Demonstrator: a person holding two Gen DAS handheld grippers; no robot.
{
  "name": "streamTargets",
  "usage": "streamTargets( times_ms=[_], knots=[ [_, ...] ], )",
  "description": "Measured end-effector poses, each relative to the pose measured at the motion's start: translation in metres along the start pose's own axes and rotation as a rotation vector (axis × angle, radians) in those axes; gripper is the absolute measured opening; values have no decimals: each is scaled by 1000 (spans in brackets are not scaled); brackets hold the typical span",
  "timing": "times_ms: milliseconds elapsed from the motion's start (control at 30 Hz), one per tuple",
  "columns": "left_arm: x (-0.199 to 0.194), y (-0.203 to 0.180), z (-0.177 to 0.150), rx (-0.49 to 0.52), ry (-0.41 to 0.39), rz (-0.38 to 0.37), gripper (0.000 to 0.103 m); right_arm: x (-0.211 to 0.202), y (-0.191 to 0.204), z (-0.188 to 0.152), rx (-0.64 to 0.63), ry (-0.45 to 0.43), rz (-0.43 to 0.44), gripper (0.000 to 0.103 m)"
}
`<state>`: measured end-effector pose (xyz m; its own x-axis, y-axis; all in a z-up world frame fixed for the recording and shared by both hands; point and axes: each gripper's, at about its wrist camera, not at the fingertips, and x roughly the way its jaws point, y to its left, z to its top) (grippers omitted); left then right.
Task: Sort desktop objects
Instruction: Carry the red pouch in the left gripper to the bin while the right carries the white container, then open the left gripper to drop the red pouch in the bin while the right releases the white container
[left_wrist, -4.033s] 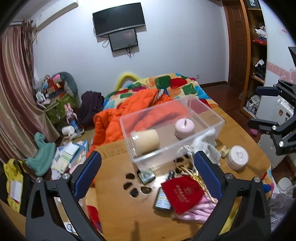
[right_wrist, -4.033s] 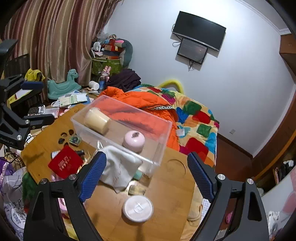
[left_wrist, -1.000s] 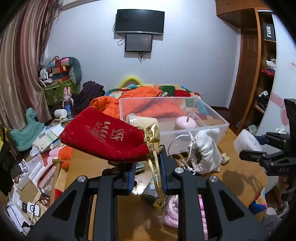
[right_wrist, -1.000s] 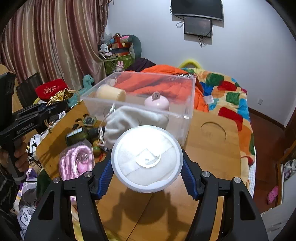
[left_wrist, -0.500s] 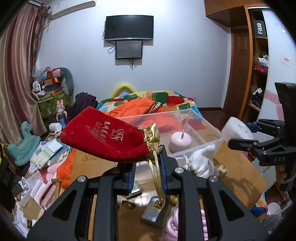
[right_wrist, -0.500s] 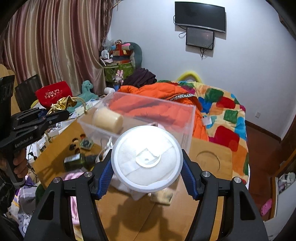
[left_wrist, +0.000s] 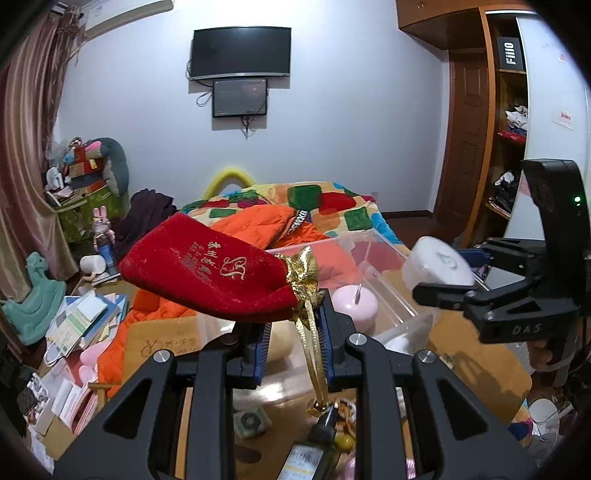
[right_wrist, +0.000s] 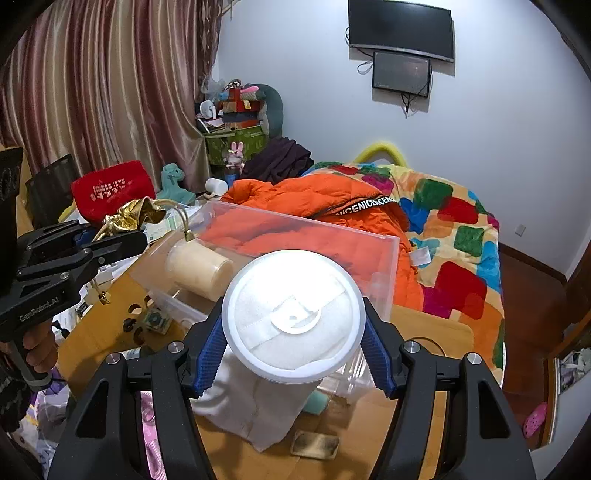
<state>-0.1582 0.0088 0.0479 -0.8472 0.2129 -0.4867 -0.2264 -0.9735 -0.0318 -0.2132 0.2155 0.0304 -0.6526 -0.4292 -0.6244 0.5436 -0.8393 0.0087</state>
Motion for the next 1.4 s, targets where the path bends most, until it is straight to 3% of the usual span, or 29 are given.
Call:
streamTargets(
  times_ms=[533,833,1400],
  knots=[
    [66,-15,12,52,180,-98,22,53,-23,22,-10,59,-13,62],
    [91,-17,13,43,280,-104,22,77,-28,31,-33,99,-52,62],
    [102,-20,6,40,313,-96,26,105,-14,28,-82,144,-81,62]
  ],
)
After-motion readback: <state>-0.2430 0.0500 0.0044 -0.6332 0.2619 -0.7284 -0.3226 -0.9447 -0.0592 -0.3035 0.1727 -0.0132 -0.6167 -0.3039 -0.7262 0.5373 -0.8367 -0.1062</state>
